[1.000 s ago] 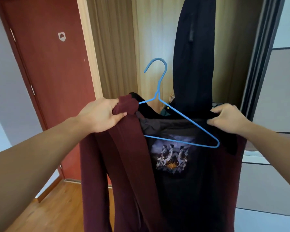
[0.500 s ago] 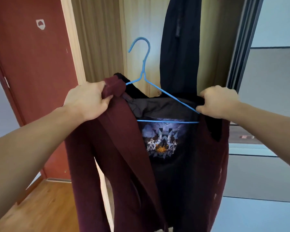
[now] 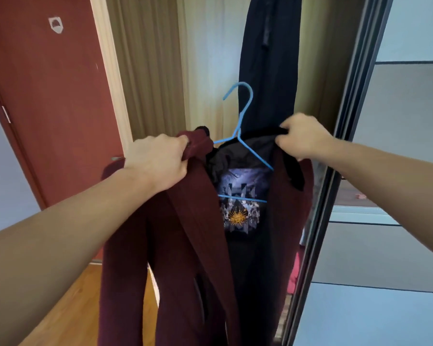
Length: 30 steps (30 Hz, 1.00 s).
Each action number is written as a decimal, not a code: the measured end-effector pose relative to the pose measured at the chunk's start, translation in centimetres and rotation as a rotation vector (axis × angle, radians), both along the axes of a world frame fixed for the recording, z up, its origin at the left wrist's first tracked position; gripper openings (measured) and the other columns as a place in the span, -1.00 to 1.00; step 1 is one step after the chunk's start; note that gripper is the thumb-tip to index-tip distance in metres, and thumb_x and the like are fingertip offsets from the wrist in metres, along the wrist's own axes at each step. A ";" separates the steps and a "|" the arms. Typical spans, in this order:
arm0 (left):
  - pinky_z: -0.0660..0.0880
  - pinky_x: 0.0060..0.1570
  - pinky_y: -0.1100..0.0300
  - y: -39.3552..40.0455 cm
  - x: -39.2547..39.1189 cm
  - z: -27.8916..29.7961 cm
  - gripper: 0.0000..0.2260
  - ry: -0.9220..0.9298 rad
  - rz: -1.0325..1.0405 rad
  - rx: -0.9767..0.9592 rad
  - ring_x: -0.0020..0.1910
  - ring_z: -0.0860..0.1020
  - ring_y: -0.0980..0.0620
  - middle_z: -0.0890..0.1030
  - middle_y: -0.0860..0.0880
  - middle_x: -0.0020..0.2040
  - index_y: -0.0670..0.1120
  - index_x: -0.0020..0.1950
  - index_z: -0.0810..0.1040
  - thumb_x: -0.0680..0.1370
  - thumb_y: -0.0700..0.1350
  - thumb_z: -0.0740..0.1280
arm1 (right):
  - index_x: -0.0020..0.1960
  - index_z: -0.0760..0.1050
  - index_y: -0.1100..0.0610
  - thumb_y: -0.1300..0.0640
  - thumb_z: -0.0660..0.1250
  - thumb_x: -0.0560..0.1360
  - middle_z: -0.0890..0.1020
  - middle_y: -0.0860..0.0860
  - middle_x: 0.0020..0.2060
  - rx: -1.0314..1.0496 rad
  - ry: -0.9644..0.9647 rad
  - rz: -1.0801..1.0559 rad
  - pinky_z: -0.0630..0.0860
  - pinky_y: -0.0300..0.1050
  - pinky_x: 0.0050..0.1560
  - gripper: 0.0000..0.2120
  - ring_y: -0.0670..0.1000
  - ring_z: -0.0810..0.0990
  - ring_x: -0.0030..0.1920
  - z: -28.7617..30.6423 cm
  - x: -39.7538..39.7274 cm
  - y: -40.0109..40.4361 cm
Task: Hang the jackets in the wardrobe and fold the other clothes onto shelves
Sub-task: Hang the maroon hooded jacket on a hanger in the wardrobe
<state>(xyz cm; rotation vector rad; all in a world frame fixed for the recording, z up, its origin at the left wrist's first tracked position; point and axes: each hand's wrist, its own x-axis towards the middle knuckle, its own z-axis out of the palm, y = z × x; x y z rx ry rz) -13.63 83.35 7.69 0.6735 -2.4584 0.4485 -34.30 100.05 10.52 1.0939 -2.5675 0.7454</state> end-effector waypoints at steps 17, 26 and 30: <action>0.45 -0.13 0.10 -0.6 2.0 -0.6 -0.83 0.386 -0.131 0.424 -0.02 0.59 -0.12 0.65 0.01 -0.12 0.09 0.11 0.59 0.54 0.03 0.35 | 0.10 0.54 0.14 -0.09 0.34 0.42 0.56 0.06 0.03 0.514 0.006 0.052 0.54 -0.03 0.05 -0.63 0.12 0.56 0.04 0.9 1.2 0.7; 0.55 -0.09 0.06 -1.0 1.8 -0.4 -0.84 0.403 -0.240 0.510 -0.13 0.61 0.00 0.65 0.08 -0.23 0.12 0.07 0.63 0.50 0.03 0.41 | -0.33 0.36 0.12 -0.31 0.33 0.41 0.39 -0.08 -0.52 -0.031 -0.292 0.459 0.39 -0.13 -0.31 -0.50 -0.03 0.37 -0.49 2.3 6.2 -2.5; 0.58 -0.06 0.02 -2.3 2.9 -0.4 -0.83 0.351 -0.296 0.581 -0.18 0.65 0.10 0.69 0.07 -0.24 0.09 -0.02 0.66 0.44 0.09 0.47 | -0.50 0.23 0.09 -0.19 0.23 0.52 0.20 -0.08 -0.68 -0.047 -0.296 0.334 0.19 -0.17 -0.44 -0.46 -0.03 0.14 -0.63 3.1 6.9 -3.6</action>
